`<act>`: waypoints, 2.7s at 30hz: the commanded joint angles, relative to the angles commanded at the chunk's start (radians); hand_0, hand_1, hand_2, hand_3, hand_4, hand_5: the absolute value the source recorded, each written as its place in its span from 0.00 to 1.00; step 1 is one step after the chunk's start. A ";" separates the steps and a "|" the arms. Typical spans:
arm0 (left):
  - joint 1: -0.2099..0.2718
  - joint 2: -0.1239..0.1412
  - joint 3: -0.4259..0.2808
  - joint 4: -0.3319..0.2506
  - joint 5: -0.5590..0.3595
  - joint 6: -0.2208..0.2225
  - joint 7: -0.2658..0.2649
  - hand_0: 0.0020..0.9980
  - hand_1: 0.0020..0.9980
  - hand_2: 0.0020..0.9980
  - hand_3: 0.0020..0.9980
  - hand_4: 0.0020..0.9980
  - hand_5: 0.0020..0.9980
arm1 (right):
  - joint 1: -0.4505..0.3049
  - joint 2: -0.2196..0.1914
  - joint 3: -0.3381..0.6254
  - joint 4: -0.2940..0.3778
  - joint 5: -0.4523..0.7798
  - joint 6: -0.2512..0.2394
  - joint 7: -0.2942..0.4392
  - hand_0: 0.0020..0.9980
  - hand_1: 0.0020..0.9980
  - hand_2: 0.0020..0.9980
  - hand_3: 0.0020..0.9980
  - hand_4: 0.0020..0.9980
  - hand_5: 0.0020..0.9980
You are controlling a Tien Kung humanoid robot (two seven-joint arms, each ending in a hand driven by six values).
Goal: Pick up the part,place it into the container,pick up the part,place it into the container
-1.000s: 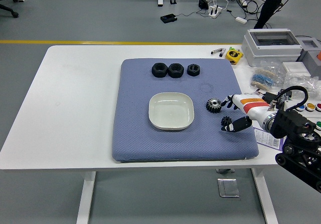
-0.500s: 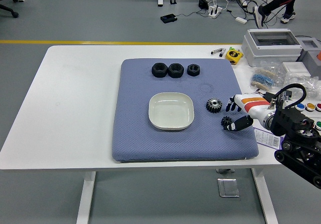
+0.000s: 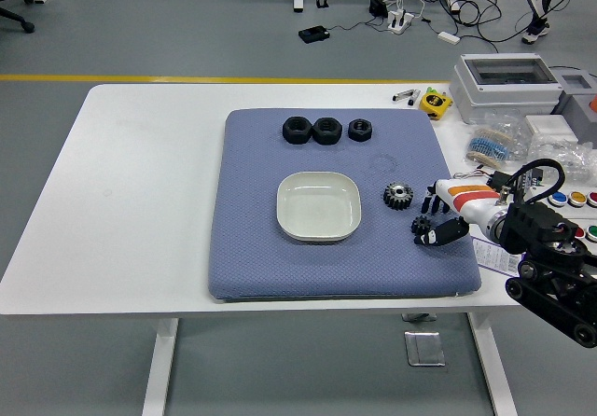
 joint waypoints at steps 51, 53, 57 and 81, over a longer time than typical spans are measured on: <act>0.002 -0.003 -0.006 0.002 0.002 0.000 0.000 0.62 0.59 0.68 0.60 0.58 0.58 | -0.002 0.000 -0.029 -0.012 0.042 -0.041 0.051 0.04 0.10 0.22 0.31 0.78 0.61; 0.004 -0.003 -0.006 0.002 0.002 0.000 0.000 0.62 0.59 0.68 0.60 0.58 0.58 | -0.004 -0.001 -0.026 -0.003 0.040 -0.042 0.051 0.04 0.10 0.21 0.30 0.78 0.61; 0.005 -0.003 -0.011 0.003 0.009 0.001 0.002 0.62 0.59 0.68 0.60 0.58 0.58 | -0.006 -0.001 -0.018 0.014 0.036 -0.046 0.051 0.04 0.10 0.21 0.30 0.78 0.61; -0.003 0.005 -0.005 0.003 0.000 0.005 -0.002 0.62 0.59 0.67 0.60 0.58 0.58 | 0.051 0.229 -0.017 -0.014 0.067 -0.228 0.095 0.05 0.10 0.22 0.35 0.83 0.62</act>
